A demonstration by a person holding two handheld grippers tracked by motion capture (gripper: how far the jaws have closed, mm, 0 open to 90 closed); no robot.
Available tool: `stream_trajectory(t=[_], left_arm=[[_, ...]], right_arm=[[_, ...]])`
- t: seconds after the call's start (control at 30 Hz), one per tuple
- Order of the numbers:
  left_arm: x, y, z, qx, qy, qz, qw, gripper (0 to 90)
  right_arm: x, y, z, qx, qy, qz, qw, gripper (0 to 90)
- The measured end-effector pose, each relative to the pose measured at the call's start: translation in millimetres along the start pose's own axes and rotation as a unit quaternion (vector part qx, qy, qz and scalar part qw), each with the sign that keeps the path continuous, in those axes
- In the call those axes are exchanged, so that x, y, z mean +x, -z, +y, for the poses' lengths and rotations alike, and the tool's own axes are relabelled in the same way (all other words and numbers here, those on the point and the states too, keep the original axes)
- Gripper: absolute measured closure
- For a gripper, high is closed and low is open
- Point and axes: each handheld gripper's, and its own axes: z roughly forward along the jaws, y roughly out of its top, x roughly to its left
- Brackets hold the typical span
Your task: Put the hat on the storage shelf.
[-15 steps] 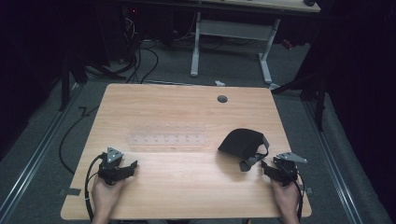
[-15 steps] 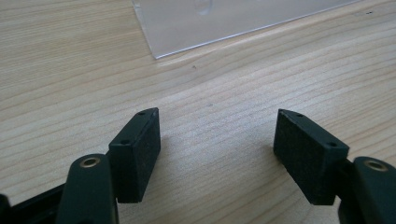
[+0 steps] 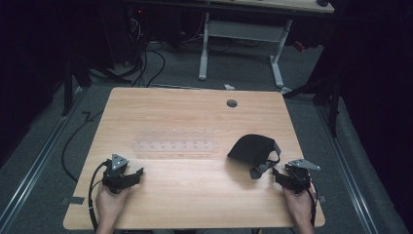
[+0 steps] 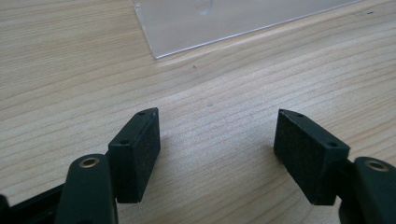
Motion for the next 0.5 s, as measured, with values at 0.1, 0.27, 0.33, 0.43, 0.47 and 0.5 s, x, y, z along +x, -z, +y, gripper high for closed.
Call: stream_trajectory(t=[0.1,0.27,0.33,0.43,0.47,0.5], left_arm=[[0.0,0.0,0.0,0.000,0.000,0.000,1.0000,31.9],[-0.1,0.0,0.0,0.000,0.000,0.000,1.0000,31.9],[-0.1,-0.1,0.0,0.000,0.000,0.000,1.0000,31.9],[-0.1,-0.1,0.0,-0.001,0.001,0.001,1.0000,31.8],[-0.1,-0.1,0.0,0.000,0.001,0.001,1.0000,31.8],[-0.1,-0.1,0.0,-0.001,0.001,0.001,1.0000,31.8]], right_arm=[[0.6,0.0,-0.1,0.000,-0.003,-0.003,1.0000,41.7],[0.3,0.0,-0.2,0.001,-0.003,-0.002,1.0000,39.0],[0.6,0.0,-0.2,0.001,-0.002,-0.004,1.0000,37.9],[0.8,-0.2,-0.1,0.002,0.000,-0.003,1.0000,35.8],[0.9,-0.2,-0.1,0.002,0.000,-0.003,1.0000,35.9],[0.9,-0.2,-0.1,0.002,0.000,-0.003,1.0000,35.9]])
